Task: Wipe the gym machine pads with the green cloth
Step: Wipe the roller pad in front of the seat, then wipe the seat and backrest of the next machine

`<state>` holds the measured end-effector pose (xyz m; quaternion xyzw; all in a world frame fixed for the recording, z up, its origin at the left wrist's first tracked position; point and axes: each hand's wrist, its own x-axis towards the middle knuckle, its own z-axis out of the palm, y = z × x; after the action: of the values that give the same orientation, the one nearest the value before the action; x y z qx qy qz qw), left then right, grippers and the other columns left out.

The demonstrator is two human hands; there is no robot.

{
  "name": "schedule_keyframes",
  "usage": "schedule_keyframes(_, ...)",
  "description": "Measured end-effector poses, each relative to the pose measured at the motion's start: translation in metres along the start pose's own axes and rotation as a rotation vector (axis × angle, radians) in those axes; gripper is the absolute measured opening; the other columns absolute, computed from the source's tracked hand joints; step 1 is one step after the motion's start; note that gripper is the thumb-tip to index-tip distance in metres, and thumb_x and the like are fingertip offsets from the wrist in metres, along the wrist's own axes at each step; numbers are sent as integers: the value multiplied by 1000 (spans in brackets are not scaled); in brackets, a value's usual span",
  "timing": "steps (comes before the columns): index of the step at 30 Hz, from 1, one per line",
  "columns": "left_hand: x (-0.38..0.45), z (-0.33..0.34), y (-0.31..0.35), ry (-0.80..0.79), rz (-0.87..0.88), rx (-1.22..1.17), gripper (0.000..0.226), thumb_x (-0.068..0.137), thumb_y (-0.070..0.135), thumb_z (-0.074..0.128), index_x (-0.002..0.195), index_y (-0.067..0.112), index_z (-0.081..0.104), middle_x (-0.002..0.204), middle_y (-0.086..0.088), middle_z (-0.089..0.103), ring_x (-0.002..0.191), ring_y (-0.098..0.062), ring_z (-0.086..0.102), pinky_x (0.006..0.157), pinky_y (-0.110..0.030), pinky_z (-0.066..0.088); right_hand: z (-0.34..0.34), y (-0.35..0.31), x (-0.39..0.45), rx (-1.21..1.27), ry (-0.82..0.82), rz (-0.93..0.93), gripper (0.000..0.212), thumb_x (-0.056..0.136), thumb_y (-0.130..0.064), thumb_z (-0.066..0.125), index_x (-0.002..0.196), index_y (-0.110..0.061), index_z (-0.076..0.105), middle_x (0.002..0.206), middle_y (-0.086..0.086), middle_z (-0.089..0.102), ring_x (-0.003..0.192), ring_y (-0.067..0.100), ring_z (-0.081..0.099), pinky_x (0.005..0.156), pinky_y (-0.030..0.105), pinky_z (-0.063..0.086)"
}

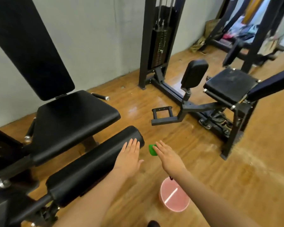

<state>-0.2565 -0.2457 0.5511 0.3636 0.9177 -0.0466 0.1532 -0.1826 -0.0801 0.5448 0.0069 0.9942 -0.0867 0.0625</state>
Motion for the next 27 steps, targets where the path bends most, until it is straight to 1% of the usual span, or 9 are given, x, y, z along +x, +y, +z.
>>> schedule_keyframes(1, 12, -8, 15, 19, 14, 1, 72, 103, 47, 26, 153, 4, -4, 162, -12, -5, 149, -25, -7, 119, -39, -5, -8, 17, -3, 0, 3, -5, 60, 87, 7, 46, 143, -7, 33, 152, 11, 27, 143, 25, 19, 112, 30, 3)
schedule_keyframes(2, 23, -16, 29, 38, 31, 0, 72, 103, 48, 25, 153, 5, -4, 162, -12, -4, 149, -25, -7, 119, -39, -5, -15, 32, -5, 4, 14, 6, 59, 91, 7, 37, 146, -9, 25, 155, 10, 19, 144, 24, 10, 110, 27, -4)
schedule_keyframes(3, 34, -24, 43, 54, 50, -2, 72, 103, 48, 25, 153, 5, -3, 162, -12, -3, 149, -25, -7, 120, -39, -5, -22, 48, -8, 9, 36, 22, 59, 92, 6, 34, 148, -10, 21, 156, 9, 15, 145, 22, 6, 110, 25, -6)
schedule_keyframes(6, 64, -45, 83, 76, 108, 2, 72, 103, 50, 24, 154, 6, -1, 162, -11, -4, 149, -25, -7, 119, -40, -4, -41, 87, -13, 24, 108, 76, 59, 94, 4, 31, 149, -13, 17, 157, 5, 11, 145, 18, 4, 113, 25, -3)
schedule_keyframes(9, 92, -60, 112, 91, 152, 7, 72, 102, 51, 25, 154, 7, 0, 162, -10, -4, 149, -24, -7, 119, -40, -5, -53, 122, -12, 23, 108, 123, 58, 95, 2, 30, 149, -13, 16, 157, 5, 11, 145, 17, 4, 116, 28, 2)
schedule_keyframes(11, 110, -68, 125, 97, 179, 9, 72, 102, 51, 25, 154, 8, 0, 162, -10, -4, 149, -23, -7, 118, -40, -6, -59, 144, -6, 25, 103, 159, 58, 95, 2, 32, 149, -14, 17, 157, 4, 12, 145, 17, 4, 115, 27, 2)
schedule_keyframes(16, 165, -72, 136, 65, 225, 29, 72, 102, 51, 25, 154, 8, 1, 162, -9, -4, 149, -23, -6, 117, -38, -8, -62, 186, 21, 46, 103, 214, 62, 93, 4, 34, 149, -15, 17, 157, 4, 12, 145, 16, 3, 115, 28, 2)
schedule_keyframes(22, 260, -79, 139, 45, 290, -26, 72, 102, 51, 26, 154, 8, 2, 162, -9, -3, 149, -23, -6, 119, -38, -6, -73, 243, 76, 53, 36, 307, 62, 93, 5, 32, 149, -15, 14, 158, 3, 9, 145, 16, 1, 116, 28, 2)
schedule_keyframes(27, 335, -100, 149, 10, 433, 10, 71, 102, 50, 25, 154, 9, 0, 162, -10, -6, 149, -23, -9, 117, -38, -10, -94, 289, 122, 77, 18, 425, 60, 95, 1, 32, 149, -17, 16, 157, 2, 10, 145, 15, 2, 115, 28, 3)
